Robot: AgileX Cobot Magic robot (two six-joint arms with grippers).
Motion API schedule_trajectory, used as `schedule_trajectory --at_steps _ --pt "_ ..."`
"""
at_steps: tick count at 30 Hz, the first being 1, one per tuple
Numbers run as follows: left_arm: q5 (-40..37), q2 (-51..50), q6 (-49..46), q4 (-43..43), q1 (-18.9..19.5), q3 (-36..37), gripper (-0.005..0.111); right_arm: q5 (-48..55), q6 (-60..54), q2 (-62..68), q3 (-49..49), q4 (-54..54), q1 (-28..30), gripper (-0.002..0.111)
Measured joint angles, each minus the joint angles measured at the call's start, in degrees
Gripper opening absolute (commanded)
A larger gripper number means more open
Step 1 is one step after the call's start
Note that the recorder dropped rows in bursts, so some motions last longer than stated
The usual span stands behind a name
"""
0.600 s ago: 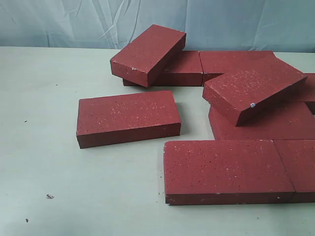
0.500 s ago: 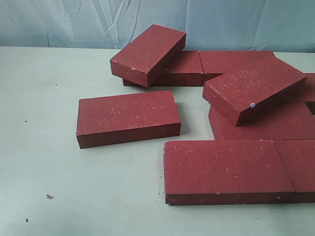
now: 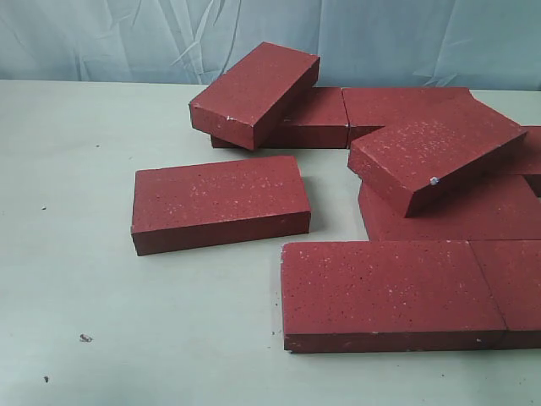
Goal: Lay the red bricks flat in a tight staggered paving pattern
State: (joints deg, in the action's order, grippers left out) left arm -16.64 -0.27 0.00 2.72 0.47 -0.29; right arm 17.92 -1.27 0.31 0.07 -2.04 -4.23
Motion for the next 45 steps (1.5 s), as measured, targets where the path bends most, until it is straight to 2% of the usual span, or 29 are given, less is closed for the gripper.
schedule_trajectory --at_steps 4,15,25,45 --pt "0.0 0.0 0.0 0.0 0.0 0.0 0.0 -3.7 0.0 0.0 0.0 0.0 0.0 -0.001" --pt "0.0 0.0 0.0 0.0 0.0 0.0 0.0 -22.1 0.0 0.0 0.0 0.0 0.0 -0.001" --pt "0.0 0.0 0.0 0.0 0.0 0.0 0.0 -27.9 0.0 0.0 0.0 0.0 0.0 -0.001" --pt "0.0 0.0 0.0 0.0 0.0 0.0 0.0 -29.5 0.0 0.0 0.1 0.0 0.0 -0.001"
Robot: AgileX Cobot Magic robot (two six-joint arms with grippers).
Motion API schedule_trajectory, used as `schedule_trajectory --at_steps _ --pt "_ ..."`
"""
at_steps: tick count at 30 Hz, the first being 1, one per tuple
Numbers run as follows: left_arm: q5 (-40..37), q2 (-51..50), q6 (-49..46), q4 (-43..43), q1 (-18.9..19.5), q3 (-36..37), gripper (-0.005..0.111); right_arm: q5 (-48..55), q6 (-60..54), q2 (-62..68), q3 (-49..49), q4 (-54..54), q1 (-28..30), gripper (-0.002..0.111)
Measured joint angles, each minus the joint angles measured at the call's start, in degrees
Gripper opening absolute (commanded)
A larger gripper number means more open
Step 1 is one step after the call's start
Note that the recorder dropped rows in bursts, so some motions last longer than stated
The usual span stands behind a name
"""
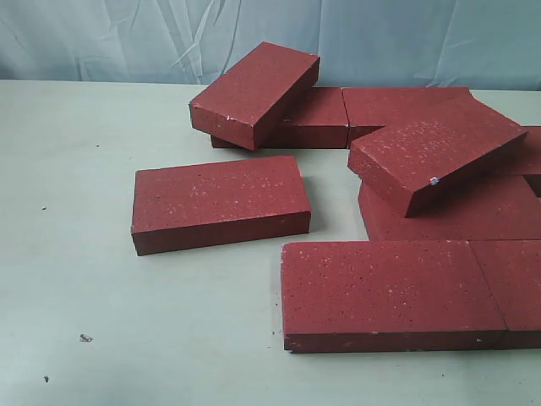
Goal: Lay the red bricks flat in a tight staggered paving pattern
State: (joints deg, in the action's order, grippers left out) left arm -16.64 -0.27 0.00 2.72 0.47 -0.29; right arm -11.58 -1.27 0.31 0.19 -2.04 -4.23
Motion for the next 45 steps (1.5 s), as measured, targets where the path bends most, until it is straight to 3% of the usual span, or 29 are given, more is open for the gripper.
schedule_trajectory --at_steps 14,33,45 --pt "0.0 0.0 0.0 0.0 0.0 0.0 0.0 11.6 -0.3 2.2 10.9 0.0 0.0 -0.001" --pt "0.0 0.0 -0.4 0.0 0.0 0.0 0.0 37.1 -0.4 30.0 37.4 0.0 0.0 -0.001" --pt "0.0 0.0 -0.4 0.0 0.0 0.0 0.0 42.0 -0.4 39.6 39.2 0.0 0.0 -0.001"
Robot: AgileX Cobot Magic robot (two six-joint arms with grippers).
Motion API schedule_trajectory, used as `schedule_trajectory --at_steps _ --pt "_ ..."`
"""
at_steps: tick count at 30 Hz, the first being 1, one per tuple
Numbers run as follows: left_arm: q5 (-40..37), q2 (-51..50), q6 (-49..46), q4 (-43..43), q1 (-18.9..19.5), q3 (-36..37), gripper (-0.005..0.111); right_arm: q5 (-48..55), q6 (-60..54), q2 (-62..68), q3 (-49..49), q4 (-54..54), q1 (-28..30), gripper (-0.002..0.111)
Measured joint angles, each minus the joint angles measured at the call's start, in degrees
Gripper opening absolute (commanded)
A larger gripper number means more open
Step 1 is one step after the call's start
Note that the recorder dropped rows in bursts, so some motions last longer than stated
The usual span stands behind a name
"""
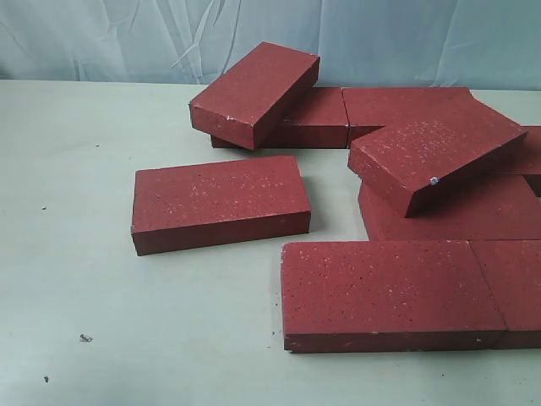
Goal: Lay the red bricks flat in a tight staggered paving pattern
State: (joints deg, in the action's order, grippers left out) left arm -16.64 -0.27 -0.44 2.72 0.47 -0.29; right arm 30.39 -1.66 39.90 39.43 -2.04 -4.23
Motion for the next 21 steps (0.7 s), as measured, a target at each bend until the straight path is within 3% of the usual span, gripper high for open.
schedule_trajectory --at_steps 7,16,21 --pt "0.0 0.0 0.0 0.0 0.0 0.0 0.0 0.4 0.1 13.0 0.3 -3.9 0.0 -0.001" --pt "0.0 0.0 0.0 0.0 0.0 0.0 0.0 2.8 0.1 27.0 8.6 -5.9 0.0 -0.001" --pt "0.0 0.0 0.0 0.0 0.0 0.0 0.0 -0.9 0.1 34.4 11.7 -5.8 0.0 -0.001"
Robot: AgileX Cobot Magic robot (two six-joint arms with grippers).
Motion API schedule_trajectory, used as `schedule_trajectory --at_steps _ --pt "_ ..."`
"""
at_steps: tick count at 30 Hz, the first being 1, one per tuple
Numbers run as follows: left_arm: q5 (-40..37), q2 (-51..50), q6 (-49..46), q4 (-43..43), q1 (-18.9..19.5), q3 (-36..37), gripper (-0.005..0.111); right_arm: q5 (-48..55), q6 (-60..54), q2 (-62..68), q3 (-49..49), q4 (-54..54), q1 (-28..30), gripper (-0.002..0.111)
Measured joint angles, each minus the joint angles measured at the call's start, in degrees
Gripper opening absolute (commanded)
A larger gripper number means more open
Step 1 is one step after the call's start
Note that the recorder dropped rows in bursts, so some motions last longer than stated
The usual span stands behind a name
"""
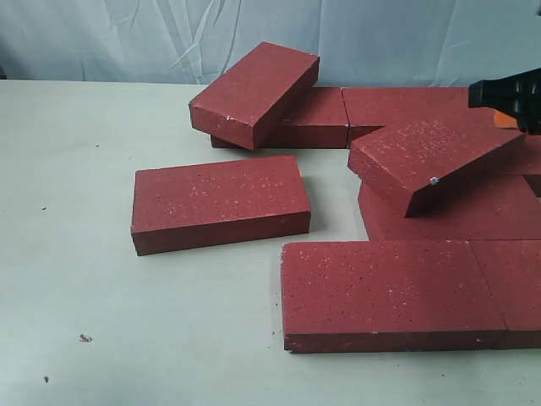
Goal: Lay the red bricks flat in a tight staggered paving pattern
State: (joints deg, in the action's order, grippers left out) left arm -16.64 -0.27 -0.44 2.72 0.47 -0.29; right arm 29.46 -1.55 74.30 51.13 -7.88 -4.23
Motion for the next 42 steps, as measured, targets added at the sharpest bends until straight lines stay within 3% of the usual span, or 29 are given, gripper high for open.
schedule_trajectory --at_steps 7,17,23,32,42 --pt "0.0 0.0 0.0 0.0 0.0 0.0 0.0 -3.3 0.0 10.9 3.6 1.3 0.0 -0.001" --pt "0.0 0.0 0.0 0.0 0.0 0.0 0.0 1.9 0.0 26.9 20.8 2.7 0.4 -0.001" --pt "0.0 0.0 0.0 0.0 0.0 0.0 0.0 8.2 0.0 33.5 30.2 1.3 8.3 -0.001" --pt "0.0 0.0 0.0 0.0 0.0 0.0 0.0 7.0 1.5 37.6 32.3 -3.0 18.4 -0.001" --pt "0.0 0.0 0.0 0.0 0.0 0.0 0.0 2.2 1.5 43.1 32.9 -6.8 20.1 -0.001"
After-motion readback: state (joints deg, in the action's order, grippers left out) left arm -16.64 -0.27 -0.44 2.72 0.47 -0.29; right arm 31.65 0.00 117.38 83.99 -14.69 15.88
